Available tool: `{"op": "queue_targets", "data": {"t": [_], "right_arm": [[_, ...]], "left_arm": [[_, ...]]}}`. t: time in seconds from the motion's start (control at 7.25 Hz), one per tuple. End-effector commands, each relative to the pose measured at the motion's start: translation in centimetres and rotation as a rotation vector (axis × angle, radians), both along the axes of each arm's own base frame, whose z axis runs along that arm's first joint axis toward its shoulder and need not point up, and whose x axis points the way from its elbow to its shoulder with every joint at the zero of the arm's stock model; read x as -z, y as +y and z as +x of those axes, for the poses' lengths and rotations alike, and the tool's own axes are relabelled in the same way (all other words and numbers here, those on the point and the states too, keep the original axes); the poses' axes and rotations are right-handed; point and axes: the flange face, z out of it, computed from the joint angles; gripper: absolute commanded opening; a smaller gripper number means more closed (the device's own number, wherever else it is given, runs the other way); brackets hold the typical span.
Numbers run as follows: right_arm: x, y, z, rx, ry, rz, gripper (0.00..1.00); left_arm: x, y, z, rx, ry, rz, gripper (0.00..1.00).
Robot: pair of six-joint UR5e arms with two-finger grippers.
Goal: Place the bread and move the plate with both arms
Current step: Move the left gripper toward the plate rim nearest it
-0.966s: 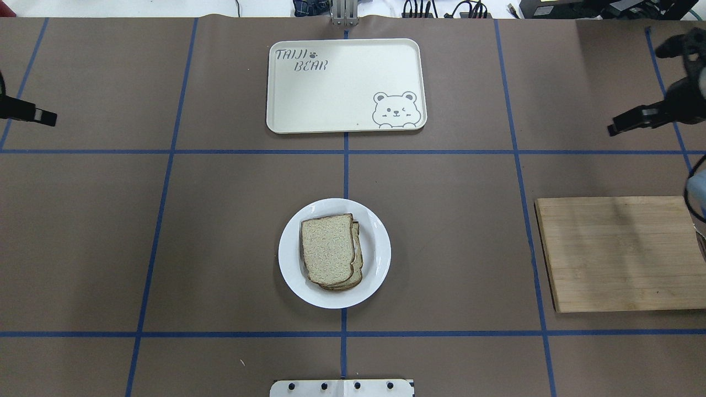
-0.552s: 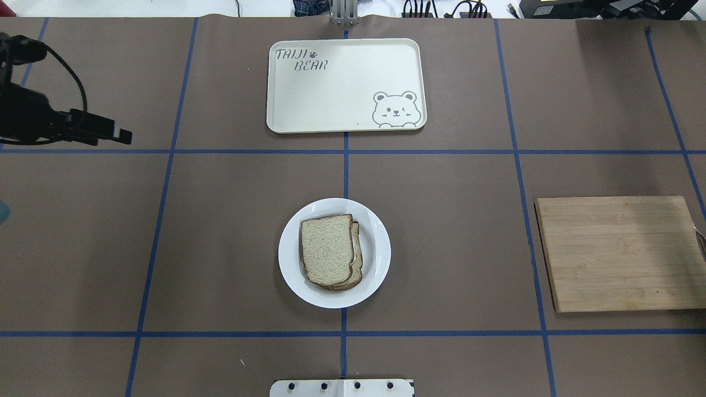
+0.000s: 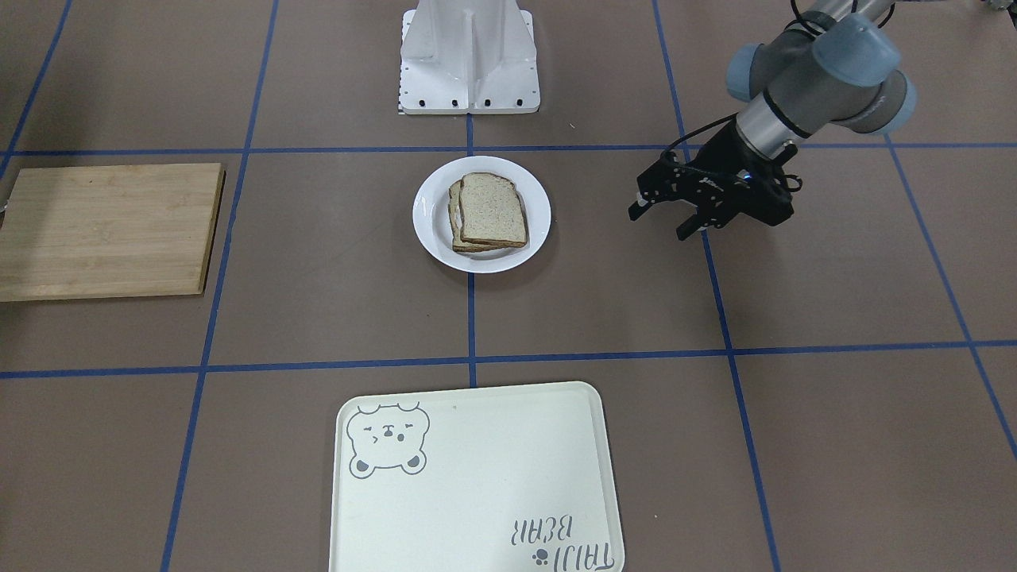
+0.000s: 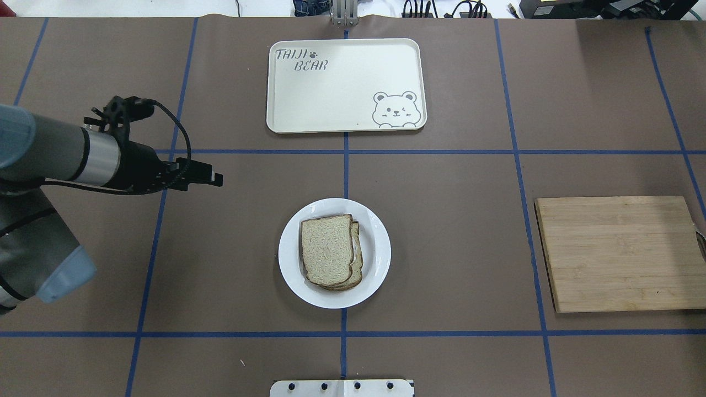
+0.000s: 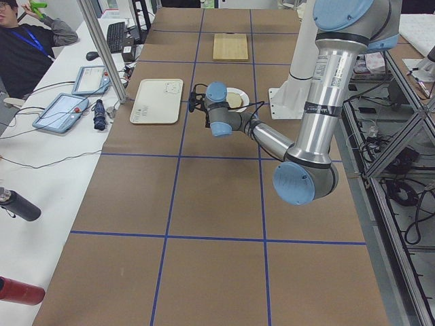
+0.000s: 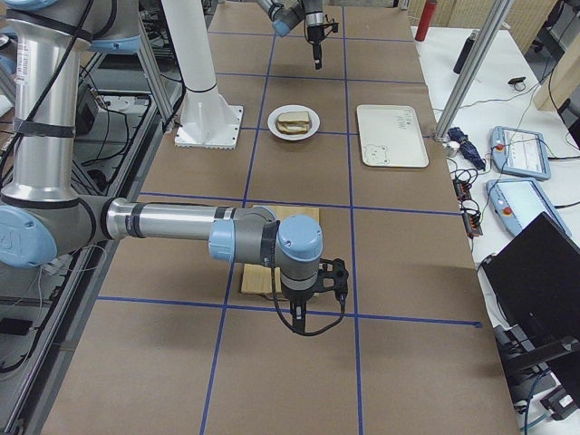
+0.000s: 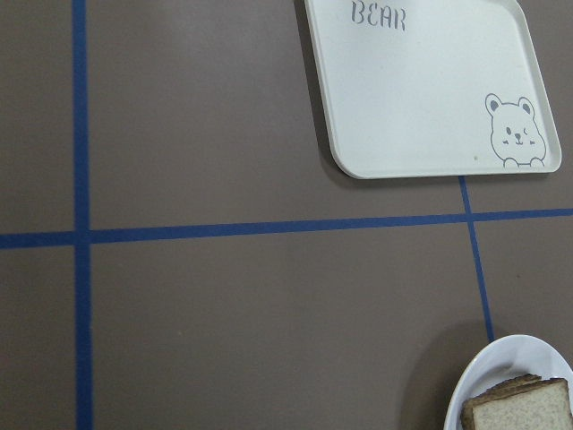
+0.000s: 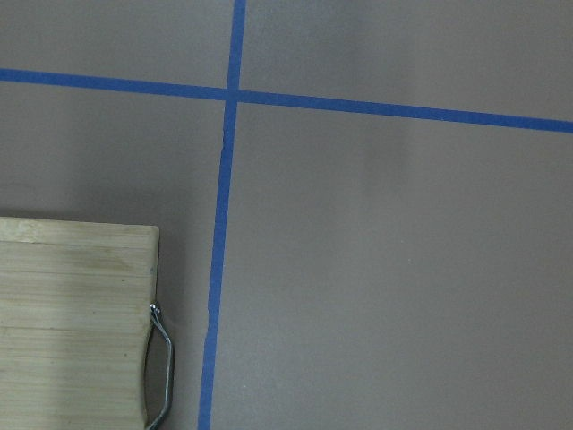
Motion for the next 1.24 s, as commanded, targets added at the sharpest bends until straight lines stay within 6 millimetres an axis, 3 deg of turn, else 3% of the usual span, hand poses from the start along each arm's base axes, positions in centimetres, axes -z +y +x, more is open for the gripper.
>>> {"op": "queue_targets", "data": {"t": [0.0, 0.28, 0.41, 0.55, 0.83, 1.1], "right_arm": [[-0.4, 0.6, 0.3, 0.004, -0.007, 0.000, 1.00], [-0.4, 0.6, 0.2, 0.006, -0.010, 0.000, 1.00], [-0.4, 0.6, 0.2, 0.006, -0.010, 0.000, 1.00], [-0.4, 0.7, 0.2, 0.006, -0.011, -0.001, 1.00], [-0.4, 0.6, 0.2, 0.006, -0.009, 0.000, 1.00], [-0.3, 0.4, 0.3, 0.006, -0.002, 0.004, 1.00]], "left_arm": [[-0.6, 2.3, 4.4, -0.025, -0.016, 0.004, 0.93], [1.9, 5.7, 8.8, -0.062, 0.029, -0.018, 0.79], [2.0, 8.0, 10.9, -0.067, 0.043, 0.000, 0.68], [1.8, 9.1, 11.6, -0.075, 0.073, -0.027, 0.59], [-0.5, 9.4, 12.2, -0.083, 0.112, -0.016, 0.54], [-1.2, 9.8, 13.5, -0.099, 0.119, -0.018, 0.47]]}}
